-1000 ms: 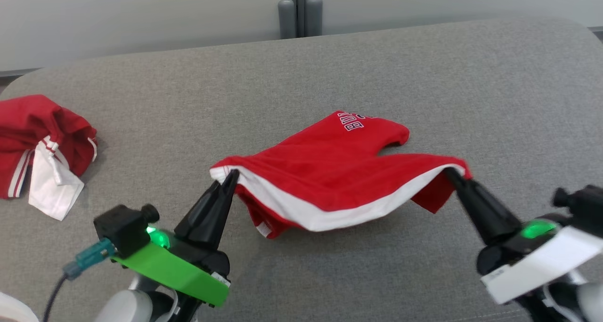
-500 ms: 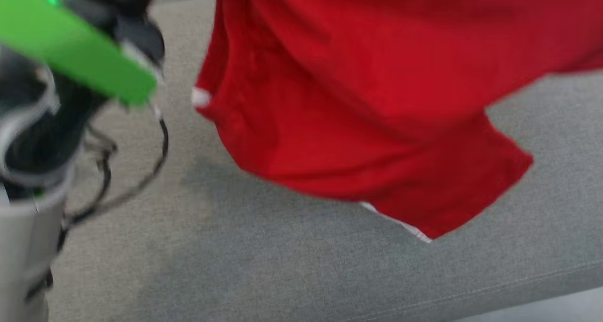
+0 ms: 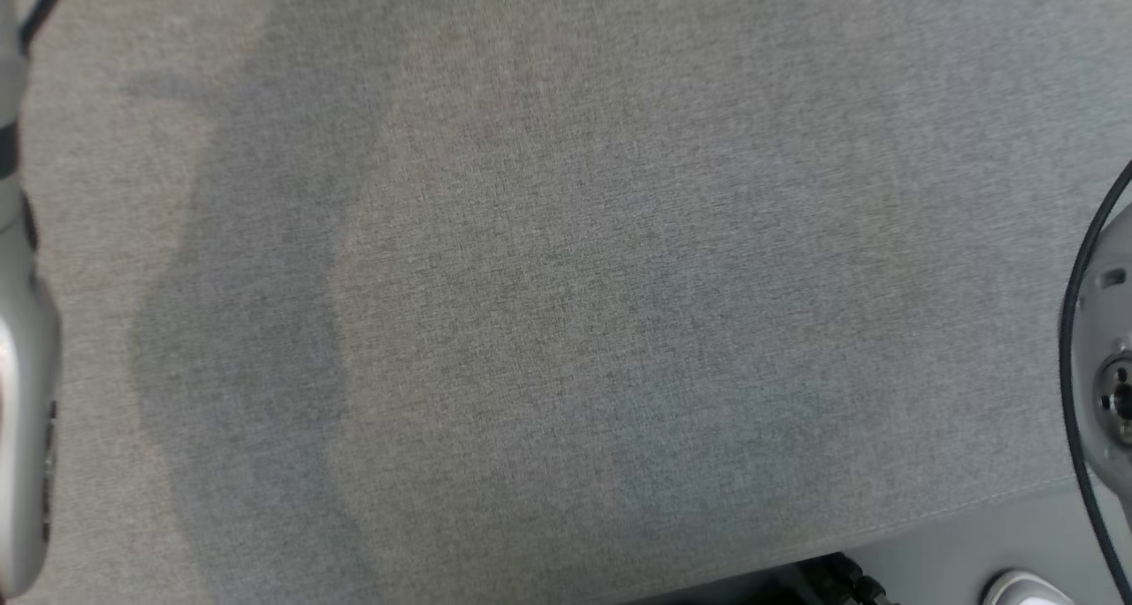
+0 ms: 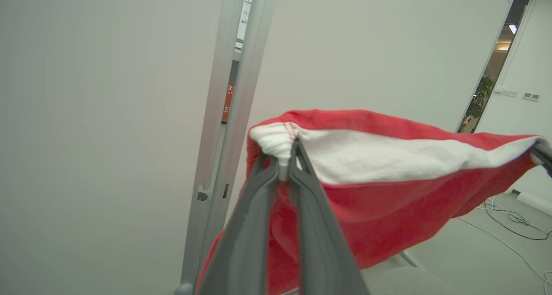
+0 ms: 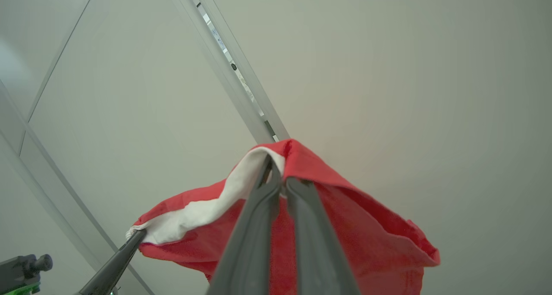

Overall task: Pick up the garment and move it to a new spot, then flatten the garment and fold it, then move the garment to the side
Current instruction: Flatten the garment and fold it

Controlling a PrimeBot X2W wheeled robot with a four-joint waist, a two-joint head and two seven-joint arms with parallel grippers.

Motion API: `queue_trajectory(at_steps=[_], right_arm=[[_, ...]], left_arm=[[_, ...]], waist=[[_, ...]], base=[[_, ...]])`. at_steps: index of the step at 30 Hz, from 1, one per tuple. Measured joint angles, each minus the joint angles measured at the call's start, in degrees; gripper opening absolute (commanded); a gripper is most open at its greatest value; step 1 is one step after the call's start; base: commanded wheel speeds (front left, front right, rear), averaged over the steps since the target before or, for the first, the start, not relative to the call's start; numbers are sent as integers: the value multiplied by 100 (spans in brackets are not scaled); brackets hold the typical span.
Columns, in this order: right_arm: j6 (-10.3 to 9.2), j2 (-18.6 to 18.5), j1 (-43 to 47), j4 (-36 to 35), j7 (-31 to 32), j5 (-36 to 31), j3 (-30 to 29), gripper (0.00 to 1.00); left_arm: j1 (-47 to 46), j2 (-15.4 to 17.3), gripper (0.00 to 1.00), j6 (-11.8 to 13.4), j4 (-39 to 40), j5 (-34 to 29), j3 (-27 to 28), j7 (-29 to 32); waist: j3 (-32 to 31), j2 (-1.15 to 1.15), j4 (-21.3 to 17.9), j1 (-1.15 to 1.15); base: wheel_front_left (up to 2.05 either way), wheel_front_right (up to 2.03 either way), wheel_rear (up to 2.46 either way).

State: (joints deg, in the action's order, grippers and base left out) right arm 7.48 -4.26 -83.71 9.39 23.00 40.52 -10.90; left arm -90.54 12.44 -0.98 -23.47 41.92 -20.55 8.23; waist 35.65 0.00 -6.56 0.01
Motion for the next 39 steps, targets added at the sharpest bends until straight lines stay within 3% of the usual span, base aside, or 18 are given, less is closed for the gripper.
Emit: queue_trajectory(at_steps=[3,8,15,20,28,31,35,39], right_arm=[[1,-8,459,-30,4,126,201,0],[0,-519,2294,-598,35,504,603,0],[0,-1368,5172,-1702,9,1287,906,0],[0,-1634,7190,-2298,-67,1677,868,0],[0,-1618,10097,-2820,-299,1800,1072,0],[0,-1651,10721,-3005,-386,1862,1051,0],[1,-1782,10770,-3117,-513,1935,739,0],[1,-2012,10069,-2954,-320,2020,545,0]], left_arm=[[183,-85,0,-310,-420,42,-91,-379],[1518,-57,0,-561,-665,380,-231,-838],[4320,130,0,-627,318,816,-875,-1199],[6041,435,0,-635,983,832,-1257,-1416],[8541,571,0,37,1818,992,-1697,-1624],[8972,584,0,261,2206,1074,-1703,-1686],[9094,571,0,378,2659,1198,-1658,-1631],[8922,486,0,404,2897,1344,-1613,-1425]], waist=[[284,0,-3,0],[452,0,66,1],[88,0,133,-1],[-455,0,180,-2],[-1599,0,294,-2],[-1933,0,341,-2],[-2225,0,422,-3],[-2241,0,505,-2]], base=[[0,0,0],[0,0,0],[0,0,0],[0,0,0],[0,0,0],[0,0,0],[0,0,0],[0,0,0]])
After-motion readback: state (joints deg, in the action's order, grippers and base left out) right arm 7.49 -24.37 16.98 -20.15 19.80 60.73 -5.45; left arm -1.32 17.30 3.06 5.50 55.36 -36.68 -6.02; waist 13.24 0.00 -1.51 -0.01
